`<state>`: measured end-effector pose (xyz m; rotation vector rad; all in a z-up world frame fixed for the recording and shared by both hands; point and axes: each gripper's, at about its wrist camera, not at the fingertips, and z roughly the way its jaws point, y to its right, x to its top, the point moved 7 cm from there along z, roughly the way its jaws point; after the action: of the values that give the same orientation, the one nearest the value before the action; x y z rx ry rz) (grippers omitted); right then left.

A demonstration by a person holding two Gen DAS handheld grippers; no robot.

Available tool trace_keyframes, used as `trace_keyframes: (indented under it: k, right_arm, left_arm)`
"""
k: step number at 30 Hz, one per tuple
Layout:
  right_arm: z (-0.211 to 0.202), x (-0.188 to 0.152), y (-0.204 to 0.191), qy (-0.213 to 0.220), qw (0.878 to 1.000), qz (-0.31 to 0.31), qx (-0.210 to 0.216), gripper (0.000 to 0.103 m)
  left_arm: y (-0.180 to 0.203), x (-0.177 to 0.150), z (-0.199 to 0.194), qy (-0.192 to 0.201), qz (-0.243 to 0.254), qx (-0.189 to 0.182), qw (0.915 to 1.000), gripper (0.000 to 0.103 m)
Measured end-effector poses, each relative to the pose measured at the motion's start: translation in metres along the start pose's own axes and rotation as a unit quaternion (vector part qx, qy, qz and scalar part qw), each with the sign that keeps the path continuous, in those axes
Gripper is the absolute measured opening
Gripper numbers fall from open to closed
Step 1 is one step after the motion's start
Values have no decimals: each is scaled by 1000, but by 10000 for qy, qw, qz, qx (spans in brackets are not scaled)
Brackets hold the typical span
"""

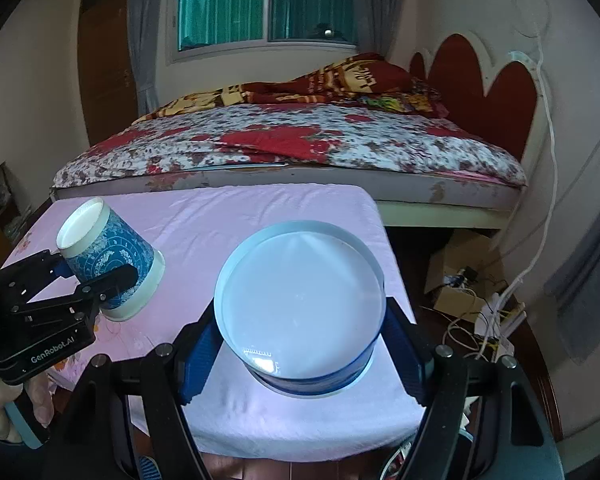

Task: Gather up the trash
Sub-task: 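Carry both cups over the black bin and open both tools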

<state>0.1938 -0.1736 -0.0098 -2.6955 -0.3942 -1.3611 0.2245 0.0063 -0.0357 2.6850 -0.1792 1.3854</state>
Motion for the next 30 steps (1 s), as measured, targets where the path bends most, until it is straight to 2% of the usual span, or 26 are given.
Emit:
trace_keyframes:
  k: [15,30]
  right_arm:
    - [-51,-66,80,-69,9970,528,-558,77]
    - [-80,-136,170,-249,9876,1138,-1057,78]
  left_arm:
    - [103,-13,-3,-49,414,-682,9968,51]
    - [207,-39,15,-280,948,-1369,9856,51]
